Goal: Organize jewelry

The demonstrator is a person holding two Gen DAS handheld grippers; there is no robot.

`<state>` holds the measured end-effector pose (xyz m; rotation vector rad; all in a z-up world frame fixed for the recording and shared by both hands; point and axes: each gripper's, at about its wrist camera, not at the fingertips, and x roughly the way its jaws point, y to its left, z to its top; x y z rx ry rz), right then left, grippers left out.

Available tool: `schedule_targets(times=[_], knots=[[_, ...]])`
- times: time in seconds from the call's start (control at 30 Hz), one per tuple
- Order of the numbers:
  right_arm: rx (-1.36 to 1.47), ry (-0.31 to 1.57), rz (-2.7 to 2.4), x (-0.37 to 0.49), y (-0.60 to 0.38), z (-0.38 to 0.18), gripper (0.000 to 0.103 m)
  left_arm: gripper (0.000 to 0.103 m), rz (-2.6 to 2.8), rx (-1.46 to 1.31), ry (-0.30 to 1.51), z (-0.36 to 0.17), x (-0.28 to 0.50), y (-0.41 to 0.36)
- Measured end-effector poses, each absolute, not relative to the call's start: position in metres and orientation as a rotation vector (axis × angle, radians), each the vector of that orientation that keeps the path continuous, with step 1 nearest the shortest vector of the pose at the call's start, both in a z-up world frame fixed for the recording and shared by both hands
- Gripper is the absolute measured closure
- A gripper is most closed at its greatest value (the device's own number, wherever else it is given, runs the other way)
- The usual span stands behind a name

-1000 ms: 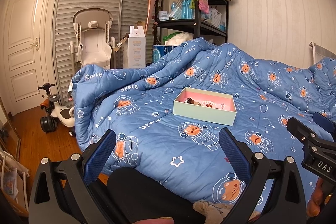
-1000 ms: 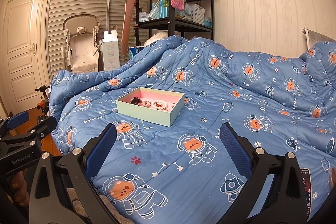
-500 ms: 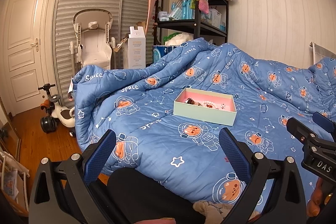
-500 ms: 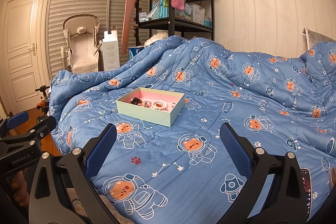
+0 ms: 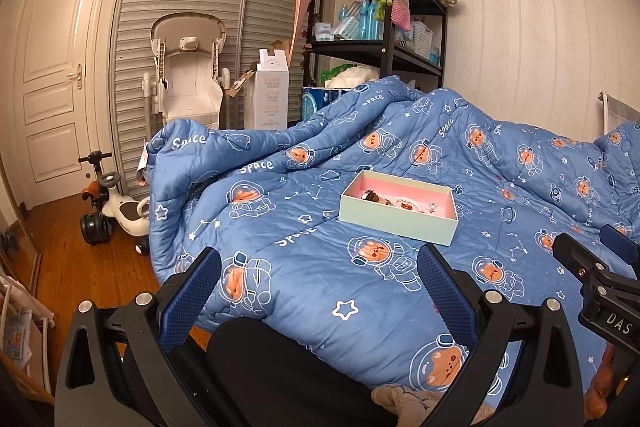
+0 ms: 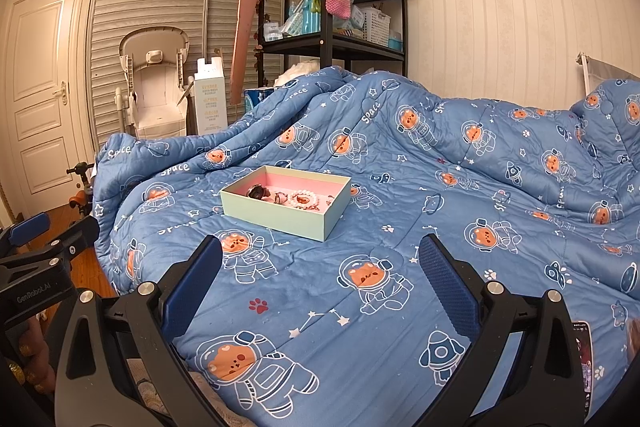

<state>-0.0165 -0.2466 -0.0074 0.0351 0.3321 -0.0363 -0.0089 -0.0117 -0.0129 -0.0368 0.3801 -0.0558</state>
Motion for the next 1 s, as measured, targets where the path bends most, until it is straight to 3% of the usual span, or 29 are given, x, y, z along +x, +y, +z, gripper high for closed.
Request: schedule_targets(times=[1.0], knots=[[0.035,0.337,-0.037,-0.0180,-0.2526,-0.0104,0.006,0.007,-0.052,-0.030,0.392,-0.0103,-0.0081,-0.0113]])
